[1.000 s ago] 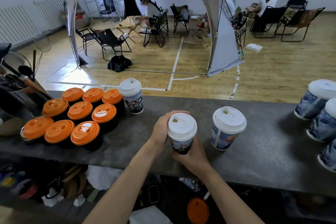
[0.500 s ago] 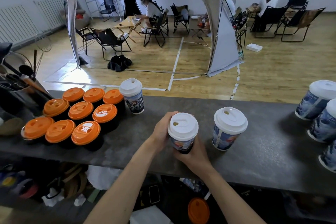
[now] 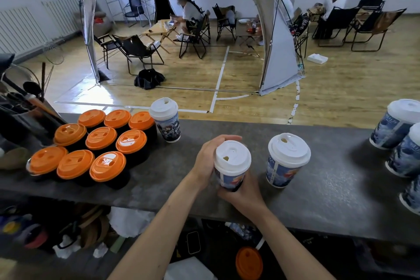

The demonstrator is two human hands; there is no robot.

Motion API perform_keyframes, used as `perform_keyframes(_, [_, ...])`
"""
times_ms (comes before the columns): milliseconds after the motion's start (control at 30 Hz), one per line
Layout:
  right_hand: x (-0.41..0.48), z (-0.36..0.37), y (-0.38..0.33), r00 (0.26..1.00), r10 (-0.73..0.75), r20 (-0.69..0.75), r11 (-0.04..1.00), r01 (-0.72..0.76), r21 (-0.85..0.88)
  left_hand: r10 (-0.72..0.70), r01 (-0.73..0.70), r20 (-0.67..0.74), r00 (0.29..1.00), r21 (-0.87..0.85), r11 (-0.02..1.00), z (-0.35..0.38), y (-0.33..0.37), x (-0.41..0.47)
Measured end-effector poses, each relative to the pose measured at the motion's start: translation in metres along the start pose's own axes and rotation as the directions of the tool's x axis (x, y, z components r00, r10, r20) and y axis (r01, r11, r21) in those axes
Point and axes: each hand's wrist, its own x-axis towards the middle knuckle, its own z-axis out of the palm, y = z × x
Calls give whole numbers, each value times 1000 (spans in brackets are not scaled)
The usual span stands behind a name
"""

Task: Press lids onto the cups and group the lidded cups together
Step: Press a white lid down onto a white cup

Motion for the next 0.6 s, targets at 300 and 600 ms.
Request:
perform_keyframes(300, [-1,6,1,998,4,-57,1000,-3,26,103,-106,-139,985,-19,994,5,-8,-11])
perform_keyframes(600, [3,4,7,990,15,-143,1000,-13,15,746,-185,-295,597,854,486,-64,29,38])
